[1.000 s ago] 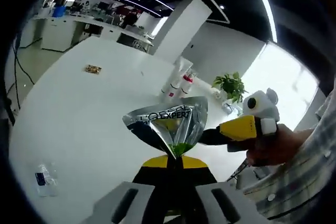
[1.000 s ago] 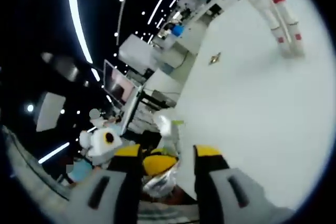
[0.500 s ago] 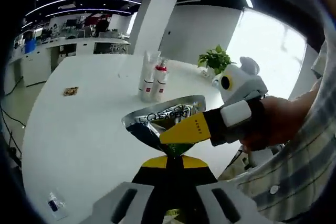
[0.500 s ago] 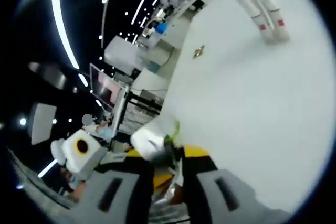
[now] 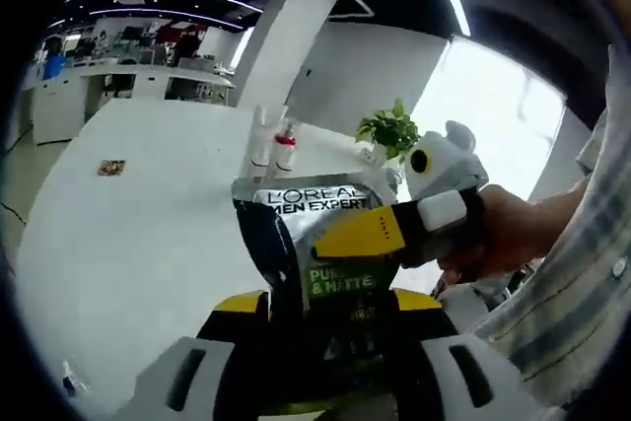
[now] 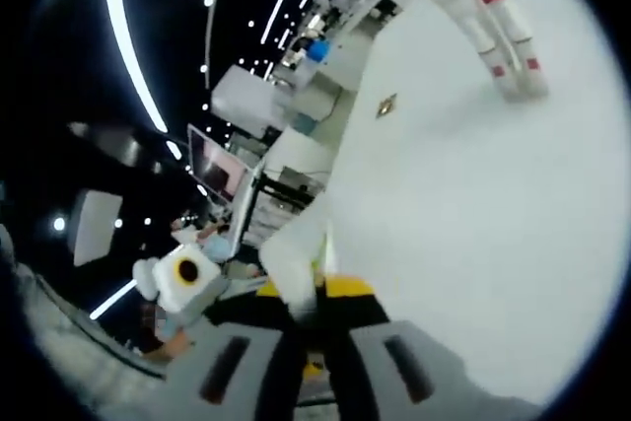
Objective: Arrange the skincare products in the storage area until every visible bottle or jar stands upright without overlapping.
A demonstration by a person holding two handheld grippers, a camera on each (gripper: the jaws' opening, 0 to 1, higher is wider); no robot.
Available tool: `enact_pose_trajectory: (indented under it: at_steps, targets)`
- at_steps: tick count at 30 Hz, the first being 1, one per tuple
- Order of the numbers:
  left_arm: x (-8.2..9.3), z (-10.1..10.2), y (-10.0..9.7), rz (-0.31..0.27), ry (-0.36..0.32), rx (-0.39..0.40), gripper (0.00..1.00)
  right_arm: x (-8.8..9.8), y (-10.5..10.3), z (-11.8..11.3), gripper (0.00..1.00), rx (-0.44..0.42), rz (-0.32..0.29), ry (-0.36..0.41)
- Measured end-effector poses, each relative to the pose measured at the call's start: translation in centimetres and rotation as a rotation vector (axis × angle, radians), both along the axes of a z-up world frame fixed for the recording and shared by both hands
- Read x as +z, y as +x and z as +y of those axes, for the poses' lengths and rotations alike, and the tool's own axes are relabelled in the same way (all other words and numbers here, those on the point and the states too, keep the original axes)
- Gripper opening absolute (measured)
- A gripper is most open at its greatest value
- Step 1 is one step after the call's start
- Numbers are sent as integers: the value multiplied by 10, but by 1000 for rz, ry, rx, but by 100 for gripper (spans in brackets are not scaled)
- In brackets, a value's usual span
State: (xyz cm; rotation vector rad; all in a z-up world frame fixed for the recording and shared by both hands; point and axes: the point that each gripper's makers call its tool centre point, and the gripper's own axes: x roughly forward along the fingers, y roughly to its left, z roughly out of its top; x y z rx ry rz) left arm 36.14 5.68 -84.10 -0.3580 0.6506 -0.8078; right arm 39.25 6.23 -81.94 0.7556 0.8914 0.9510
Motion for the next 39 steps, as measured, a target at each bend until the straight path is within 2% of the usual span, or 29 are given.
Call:
enact_pose_trajectory:
  at_steps: [3,4,5,8,11,12,14,15,16,17,18,20,21,22,24,25,26,28,29,32,35,38,39]
  targets:
    - [9,6,5,52,-132,43,49,7,-1,-2,2,50,-11,26]
    - [11,8,7,51,-160,53,49,10,-2,-2,2,60,-11,39]
    - [13,11,8,66,-203,65,50,15,-2,-2,1,73,-1,72]
    - [17,11,3,108,-277,38,50,31,-4,0,1,94,53,174]
    - [30,8,-4,121,-364,11,48,35,-14,5,1,173,50,193]
    - [36,7,-6,132,-419,10,45,37,-19,8,1,210,58,200]
    - [42,9,-8,146,-489,8,25,40,-24,12,1,240,60,215]
    - [43,9,-9,146,-505,5,24,40,-24,13,1,241,62,217]
    - [47,13,-6,140,-561,44,21,42,-22,13,1,231,66,237]
    - [50,14,-7,154,-596,48,19,43,-21,13,1,222,90,256]
    - [53,17,-6,144,-616,57,17,44,-21,14,1,222,96,269]
    - [58,23,-4,123,-644,82,6,43,-19,15,2,206,83,256]
    - [67,22,-7,126,-700,55,2,42,-19,16,2,207,77,253]
    - [60,25,-4,119,-663,75,2,47,-20,18,2,214,84,286]
    - [62,27,0,109,-673,119,2,45,-12,19,4,185,51,267]
    - [65,29,2,103,-691,133,1,46,-8,20,7,167,25,266]
    - [69,35,8,93,-731,180,1,46,-3,21,10,138,25,267]
    - [76,45,17,90,-811,242,1,52,-7,25,10,164,45,303]
    - [79,48,18,95,-837,248,1,54,-7,27,10,165,44,311]
    - [82,55,25,95,-838,256,1,58,-11,36,11,180,28,308]
    - [89,56,31,100,-886,252,1,64,-15,42,6,198,15,326]
    - [95,58,40,92,-914,256,1,67,-5,36,1,162,-13,326]
    - [95,56,42,101,-914,249,1,69,-2,35,1,152,-9,348]
